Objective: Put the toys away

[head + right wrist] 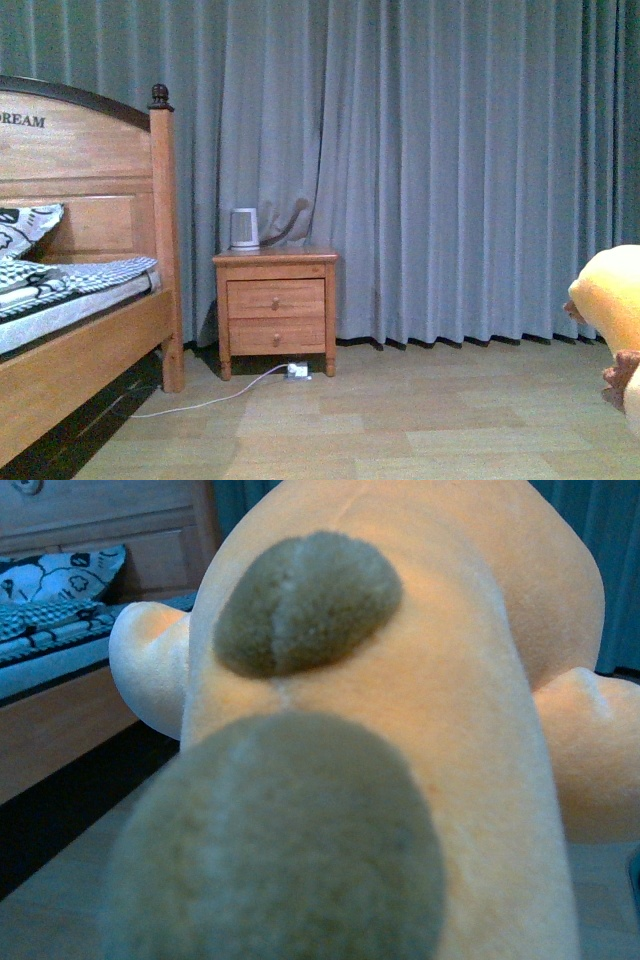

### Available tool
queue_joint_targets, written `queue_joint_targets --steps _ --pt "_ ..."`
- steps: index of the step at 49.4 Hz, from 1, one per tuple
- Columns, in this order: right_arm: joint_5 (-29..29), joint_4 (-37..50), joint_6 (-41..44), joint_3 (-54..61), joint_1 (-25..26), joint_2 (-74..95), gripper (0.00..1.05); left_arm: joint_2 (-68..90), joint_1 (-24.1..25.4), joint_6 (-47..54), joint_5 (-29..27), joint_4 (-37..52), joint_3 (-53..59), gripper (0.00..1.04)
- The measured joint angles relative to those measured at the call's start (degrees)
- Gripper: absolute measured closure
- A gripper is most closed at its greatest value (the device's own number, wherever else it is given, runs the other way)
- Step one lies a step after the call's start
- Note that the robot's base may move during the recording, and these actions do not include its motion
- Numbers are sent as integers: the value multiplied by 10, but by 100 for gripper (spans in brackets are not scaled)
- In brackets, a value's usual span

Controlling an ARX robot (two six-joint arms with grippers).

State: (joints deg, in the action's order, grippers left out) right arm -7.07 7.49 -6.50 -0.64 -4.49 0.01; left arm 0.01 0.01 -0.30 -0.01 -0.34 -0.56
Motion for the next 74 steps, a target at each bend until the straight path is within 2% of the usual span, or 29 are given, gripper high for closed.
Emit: queue_joint_targets --steps 74 --pt "0 0 0 0 0 0 95 0 0 0 0 0 0 6"
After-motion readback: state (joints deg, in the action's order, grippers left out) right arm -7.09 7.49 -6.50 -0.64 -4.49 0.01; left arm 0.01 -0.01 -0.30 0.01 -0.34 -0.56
